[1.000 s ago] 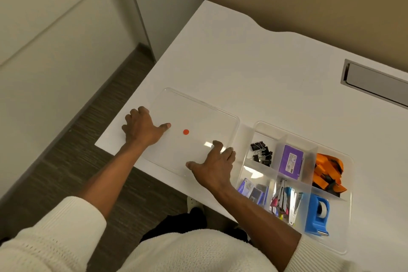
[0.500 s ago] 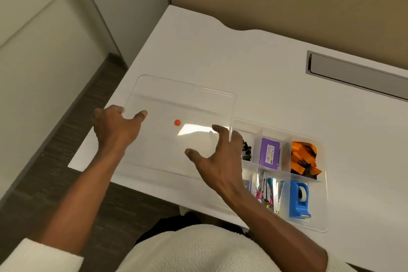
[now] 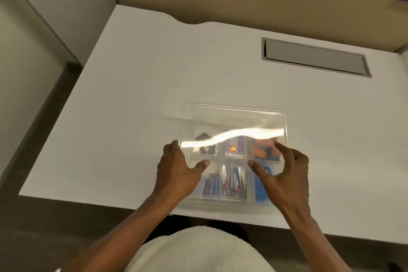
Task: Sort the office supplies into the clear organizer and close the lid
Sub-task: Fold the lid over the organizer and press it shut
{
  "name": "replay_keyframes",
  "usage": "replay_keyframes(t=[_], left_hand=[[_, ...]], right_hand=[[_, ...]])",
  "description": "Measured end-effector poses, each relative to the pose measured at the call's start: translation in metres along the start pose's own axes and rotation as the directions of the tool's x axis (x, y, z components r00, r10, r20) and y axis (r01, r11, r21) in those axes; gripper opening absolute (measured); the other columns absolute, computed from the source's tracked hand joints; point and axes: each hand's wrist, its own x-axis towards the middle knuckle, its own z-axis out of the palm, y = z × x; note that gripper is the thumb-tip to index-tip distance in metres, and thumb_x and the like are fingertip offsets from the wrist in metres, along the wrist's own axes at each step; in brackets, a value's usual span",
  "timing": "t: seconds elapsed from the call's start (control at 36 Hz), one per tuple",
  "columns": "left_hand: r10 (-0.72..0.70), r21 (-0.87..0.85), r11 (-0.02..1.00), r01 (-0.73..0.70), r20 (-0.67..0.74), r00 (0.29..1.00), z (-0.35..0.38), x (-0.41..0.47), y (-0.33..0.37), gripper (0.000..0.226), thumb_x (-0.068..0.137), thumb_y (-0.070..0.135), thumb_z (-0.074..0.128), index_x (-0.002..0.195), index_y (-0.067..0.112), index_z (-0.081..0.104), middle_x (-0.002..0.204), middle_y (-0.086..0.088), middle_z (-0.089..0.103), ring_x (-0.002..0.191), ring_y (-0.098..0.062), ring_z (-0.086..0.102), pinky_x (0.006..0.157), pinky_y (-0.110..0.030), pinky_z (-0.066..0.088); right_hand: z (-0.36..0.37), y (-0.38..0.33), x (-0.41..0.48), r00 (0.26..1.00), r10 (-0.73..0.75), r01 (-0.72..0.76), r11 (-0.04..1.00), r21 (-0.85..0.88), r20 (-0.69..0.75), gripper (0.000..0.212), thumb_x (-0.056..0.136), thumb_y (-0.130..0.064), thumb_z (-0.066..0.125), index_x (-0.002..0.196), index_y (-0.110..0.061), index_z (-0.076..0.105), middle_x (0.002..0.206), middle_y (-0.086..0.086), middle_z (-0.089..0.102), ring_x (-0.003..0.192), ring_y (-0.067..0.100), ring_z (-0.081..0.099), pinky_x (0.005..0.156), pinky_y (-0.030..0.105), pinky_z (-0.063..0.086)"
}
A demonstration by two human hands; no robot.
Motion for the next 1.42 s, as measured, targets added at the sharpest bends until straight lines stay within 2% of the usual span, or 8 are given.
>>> replay_keyframes(t=[0.36,0.53,0.67,0.75,0.83,0.94,1.19,1.42], left_hand=[[0.029,0.164,0.986,-0.028,-0.004,1.000,0.054,-0.001,-0.003,0.101,0.087,0.057,0.080,0.157,0.005,0.029,0.154,-0.013,0.043,0.139,-0.029,0.050,0.108,-0.042,0.054],[0.068,0.279,0.959,-0.055,-0.039,0.997,0.059,0.005,-0.008,0.120,0.081,0.086,0.047,0.165,0.006,0.016,0.167,-0.013,0.033,0.152,-0.030,0.039,0.113,-0.042,0.052],[0.092,0.316,0.947,-0.060,-0.088,0.992,0.067,0.010,-0.011,0.133,0.076,0.097,0.023,0.169,0.007,-0.007,0.179,-0.017,-0.001,0.166,-0.034,0.009,0.131,-0.047,0.024],[0.240,0.385,0.908,-0.164,-0.160,0.957,0.070,0.021,-0.008,0.130,0.081,0.100,0.010,0.169,0.007,-0.007,0.178,-0.017,-0.012,0.167,-0.034,0.002,0.130,-0.044,0.014],[0.406,0.407,0.856,-0.319,-0.144,0.903,0.069,0.038,-0.003,0.125,0.085,0.098,0.019,0.170,0.010,-0.005,0.178,-0.011,-0.018,0.167,-0.029,-0.006,0.130,-0.042,0.007],[0.479,0.386,0.816,-0.430,-0.037,0.877,0.071,0.062,-0.001,0.133,0.078,0.103,0.021,0.170,0.011,-0.006,0.177,-0.008,-0.023,0.166,-0.024,-0.016,0.135,-0.044,0.001],[0.508,0.436,0.777,-0.454,-0.008,0.862,0.082,0.074,-0.012,0.133,0.080,0.102,0.020,0.169,0.006,-0.005,0.178,-0.014,-0.016,0.167,-0.030,-0.012,0.136,-0.053,0.007],[0.520,0.471,0.762,-0.444,-0.036,0.853,0.093,0.069,-0.029,0.132,0.084,0.098,0.033,0.169,0.006,-0.007,0.179,-0.012,-0.016,0.167,-0.028,-0.011,0.135,-0.042,-0.002]], right_hand=[[-0.002,0.059,0.009,0.994,-0.060,0.068,0.994,-0.087,0.094,0.071,0.080,-0.047,0.083,0.142,-0.025,0.057,0.153,0.011,0.043,0.138,0.030,0.048,0.109,0.048,0.051],[0.005,0.072,0.014,0.983,-0.119,0.141,0.977,-0.160,0.137,0.076,0.083,-0.051,0.079,0.148,-0.024,0.050,0.160,0.013,0.036,0.142,0.034,0.046,0.107,0.052,0.053],[0.011,0.078,0.013,0.982,-0.172,0.186,0.954,-0.234,0.081,0.083,0.083,-0.069,0.060,0.150,-0.021,0.046,0.164,0.019,0.032,0.148,0.040,0.038,0.114,0.057,0.044],[0.017,0.079,0.019,0.967,-0.251,0.255,0.933,-0.255,0.049,0.092,0.088,-0.077,0.052,0.160,-0.024,0.030,0.172,0.017,0.015,0.158,0.038,0.019,0.121,0.057,0.031],[0.023,0.077,0.031,0.938,-0.343,0.343,0.896,-0.281,0.054,0.096,0.089,-0.079,0.047,0.163,-0.023,0.023,0.174,0.015,0.007,0.161,0.034,0.007,0.124,0.058,0.027],[0.031,0.075,0.047,0.911,-0.399,0.412,0.855,-0.314,0.107,0.097,0.089,-0.085,0.037,0.165,-0.031,0.008,0.174,0.012,0.001,0.162,0.033,0.001,0.127,0.059,0.021],[0.041,0.086,0.060,0.890,-0.409,0.455,0.783,-0.424,0.200,0.105,0.089,-0.085,0.034,0.166,-0.022,0.001,0.174,0.013,-0.011,0.161,0.034,-0.009,0.127,0.060,0.018],[0.043,0.090,0.054,0.879,-0.431,0.477,0.777,-0.412,0.205,0.107,0.087,-0.085,0.041,0.166,-0.020,0.007,0.174,0.014,-0.007,0.161,0.036,-0.005,0.126,0.062,0.019]])
